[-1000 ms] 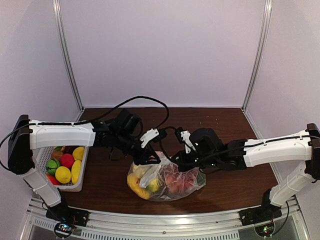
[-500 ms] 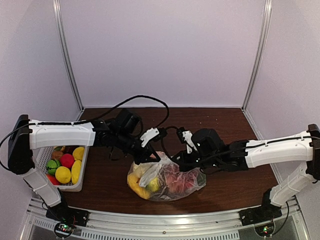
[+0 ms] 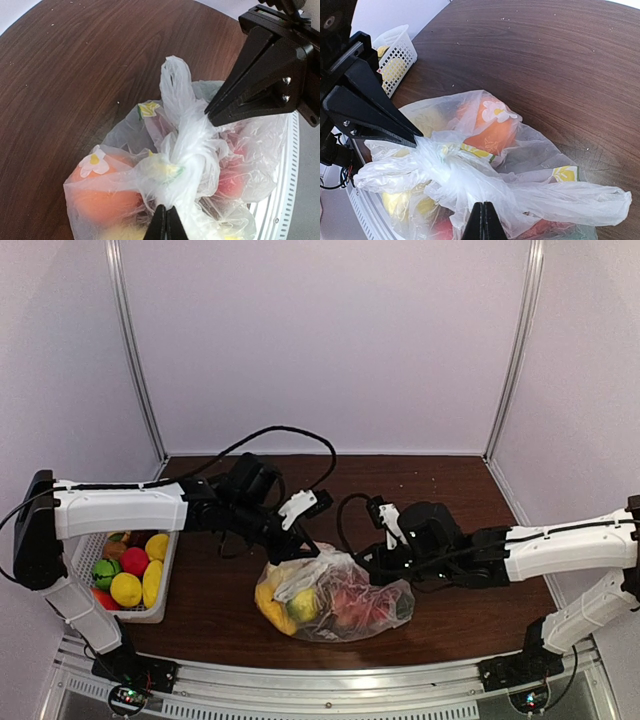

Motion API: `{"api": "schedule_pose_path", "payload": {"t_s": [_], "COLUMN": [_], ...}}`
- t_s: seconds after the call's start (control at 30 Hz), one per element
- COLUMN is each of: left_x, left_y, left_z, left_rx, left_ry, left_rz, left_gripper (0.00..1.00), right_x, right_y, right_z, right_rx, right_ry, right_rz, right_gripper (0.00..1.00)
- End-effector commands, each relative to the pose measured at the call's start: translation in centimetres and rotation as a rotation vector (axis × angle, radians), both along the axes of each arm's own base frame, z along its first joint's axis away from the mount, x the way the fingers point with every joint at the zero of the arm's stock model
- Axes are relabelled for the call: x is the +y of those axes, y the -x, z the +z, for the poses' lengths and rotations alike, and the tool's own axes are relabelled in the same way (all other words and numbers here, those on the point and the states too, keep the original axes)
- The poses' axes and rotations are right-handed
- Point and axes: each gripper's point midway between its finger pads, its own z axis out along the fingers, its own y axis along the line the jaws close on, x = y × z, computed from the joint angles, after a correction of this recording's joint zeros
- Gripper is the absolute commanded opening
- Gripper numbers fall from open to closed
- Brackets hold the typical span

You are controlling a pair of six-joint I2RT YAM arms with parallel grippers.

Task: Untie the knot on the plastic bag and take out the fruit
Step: Untie the bag handles from the takeout bag.

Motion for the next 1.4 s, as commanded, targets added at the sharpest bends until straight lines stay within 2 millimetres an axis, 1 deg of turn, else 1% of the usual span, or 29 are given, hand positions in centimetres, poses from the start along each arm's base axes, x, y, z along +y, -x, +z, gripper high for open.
{"api": "schedule_pose_path", "payload": {"t_s": [0.0,0.17,0.4,0.67,0.83,0.97,1.07,1.13,1.3,1.37], "left_x": [0.8,0.9,2.0,2.5,3.5,3.3,2.6,2.2,1.5,1.3], "left_y": [-1.4,-1.5,-2.9,-3.4,-4.6,-4.4,-3.7,-3.1,-2.0,-1.6], "left_z": [1.3,1.1,0.9,1.3,1.3,1.6,1.8,2.1,2.2,2.2], "left_rx": [-0.032,-0.03,-0.05,-0.052,-0.042,-0.037,-0.021,-0.012,0.002,0.005], "left_ry": [0.006,-0.002,-0.033,-0.018,-0.011,0.011,0.039,0.059,0.079,0.083], "left_rz": [0.066,0.075,0.157,0.195,0.26,0.238,0.186,0.146,0.076,0.057], "left_gripper": [0.0,0.0,0.0,0.0,0.0,0.0,0.0,0.0,0.0,0.0], "right_x": [-1.5,-1.7,-2.4,-3.1,-3.1,-2.9,-2.6,-2.3,-1.2,-0.9], "right_y": [-0.1,0.1,-0.1,0.1,0.2,0.2,0.1,0.1,-0.3,-0.7], "right_z": [-1.5,-2.0,-1.4,-1.6,-1.8,-1.6,-1.6,-1.3,0.4,1.2], "right_rx": [0.025,0.037,0.018,0.024,0.028,0.028,0.032,0.034,0.017,0.01], "right_ry": [0.02,0.015,0.034,0.038,0.038,0.033,0.039,0.036,0.013,0.002], "right_rz": [-0.053,-0.055,-0.073,-0.084,-0.086,-0.081,-0.07,-0.062,-0.045,-0.042], "right_gripper": [0.0,0.0,0.0,0.0,0.0,0.0,0.01,0.1,0.4,0.49]}}
